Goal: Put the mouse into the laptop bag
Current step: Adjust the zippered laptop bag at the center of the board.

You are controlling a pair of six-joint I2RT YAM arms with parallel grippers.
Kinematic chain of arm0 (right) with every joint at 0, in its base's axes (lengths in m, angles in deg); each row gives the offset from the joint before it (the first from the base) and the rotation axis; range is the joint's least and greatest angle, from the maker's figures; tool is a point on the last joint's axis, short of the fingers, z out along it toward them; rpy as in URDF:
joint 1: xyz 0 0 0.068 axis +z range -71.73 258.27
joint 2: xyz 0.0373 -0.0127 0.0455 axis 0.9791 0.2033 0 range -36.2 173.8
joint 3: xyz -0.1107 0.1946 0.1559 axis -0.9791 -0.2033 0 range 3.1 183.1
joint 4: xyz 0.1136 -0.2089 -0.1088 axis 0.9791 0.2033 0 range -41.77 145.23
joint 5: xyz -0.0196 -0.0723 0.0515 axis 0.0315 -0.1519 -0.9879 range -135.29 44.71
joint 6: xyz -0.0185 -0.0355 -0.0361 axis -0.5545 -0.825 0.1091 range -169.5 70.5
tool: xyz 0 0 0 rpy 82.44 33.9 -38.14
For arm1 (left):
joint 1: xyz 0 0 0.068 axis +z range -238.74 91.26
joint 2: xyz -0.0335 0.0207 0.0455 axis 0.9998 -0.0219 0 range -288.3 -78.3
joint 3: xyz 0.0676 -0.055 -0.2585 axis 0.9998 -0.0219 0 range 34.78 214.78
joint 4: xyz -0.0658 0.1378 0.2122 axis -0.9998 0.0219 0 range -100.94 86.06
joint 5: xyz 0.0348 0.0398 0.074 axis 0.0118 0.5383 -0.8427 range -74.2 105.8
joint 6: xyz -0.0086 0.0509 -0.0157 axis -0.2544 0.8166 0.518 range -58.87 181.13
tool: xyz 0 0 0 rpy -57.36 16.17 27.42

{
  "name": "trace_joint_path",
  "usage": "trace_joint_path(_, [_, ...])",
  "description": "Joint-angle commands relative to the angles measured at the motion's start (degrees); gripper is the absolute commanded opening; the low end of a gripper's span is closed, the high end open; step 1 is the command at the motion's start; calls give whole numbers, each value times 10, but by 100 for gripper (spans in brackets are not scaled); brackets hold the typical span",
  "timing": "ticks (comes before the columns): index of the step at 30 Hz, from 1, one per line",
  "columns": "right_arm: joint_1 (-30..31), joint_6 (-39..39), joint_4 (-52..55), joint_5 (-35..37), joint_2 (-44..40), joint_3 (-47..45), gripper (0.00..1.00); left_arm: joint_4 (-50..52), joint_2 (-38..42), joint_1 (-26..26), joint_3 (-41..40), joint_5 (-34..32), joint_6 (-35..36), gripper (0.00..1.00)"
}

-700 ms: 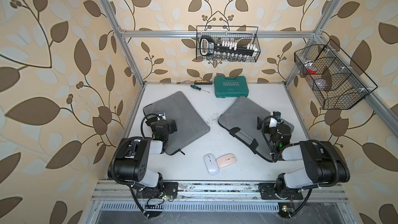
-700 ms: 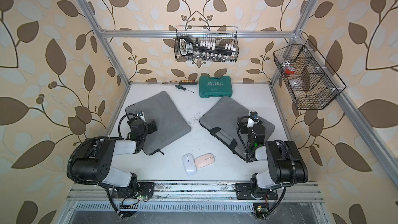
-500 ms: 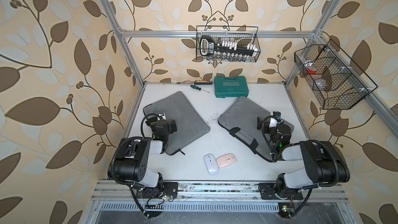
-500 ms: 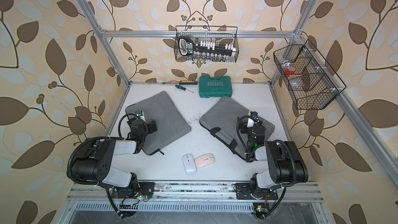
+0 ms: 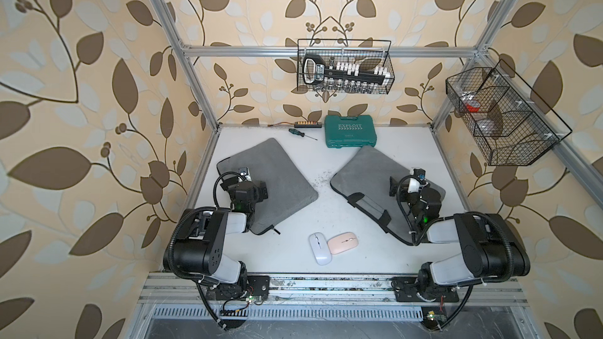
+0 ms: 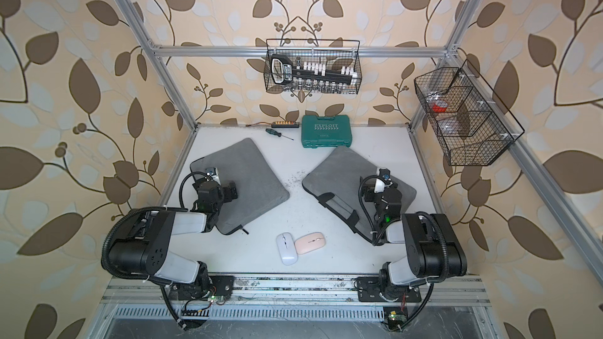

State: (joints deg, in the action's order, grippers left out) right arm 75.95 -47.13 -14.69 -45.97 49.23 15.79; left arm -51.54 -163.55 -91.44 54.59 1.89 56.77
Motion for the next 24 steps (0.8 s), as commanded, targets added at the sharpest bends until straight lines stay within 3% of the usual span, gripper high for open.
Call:
trace_joint_path(1, [-1,4,-16,-10,4,9,99,-29,-3,-5,16,-9,13,99])
trace_joint_path(10, [8,4,-23,16,-10,6,100,-31,0,-5,15,-9,13,99])
trace_joint_path(12, [55,0,116,128,-84,39,100,-46,8,-7,8,-1,24,99])
trace_joint_path(13, [67,18,189,149,-115,65,100,-29,21,-11,10,3,33,99])
trace_joint_path(15, [69,114,340,134,-169,125,100,97,98,-20,45,-8,29,99])
trace_joint_path(17, [69,206,441,114,-200,163,100,235,147,-20,99,-28,-31,99])
trace_joint_path(20, [68,282,393,5,-260,130,99,362,220,-20,151,5,-72,99])
trace_joint_path(22, [67,394,478,30,-305,135,100,462,282,-20,184,-20,-159,99])
trace_joint_path(23, [61,412,515,15,-319,145,100,525,307,-20,201,-42,-208,99])
trace_joint_path(24, [58,404,506,-45,-329,148,100,609,332,-20,224,-77,-286,99])
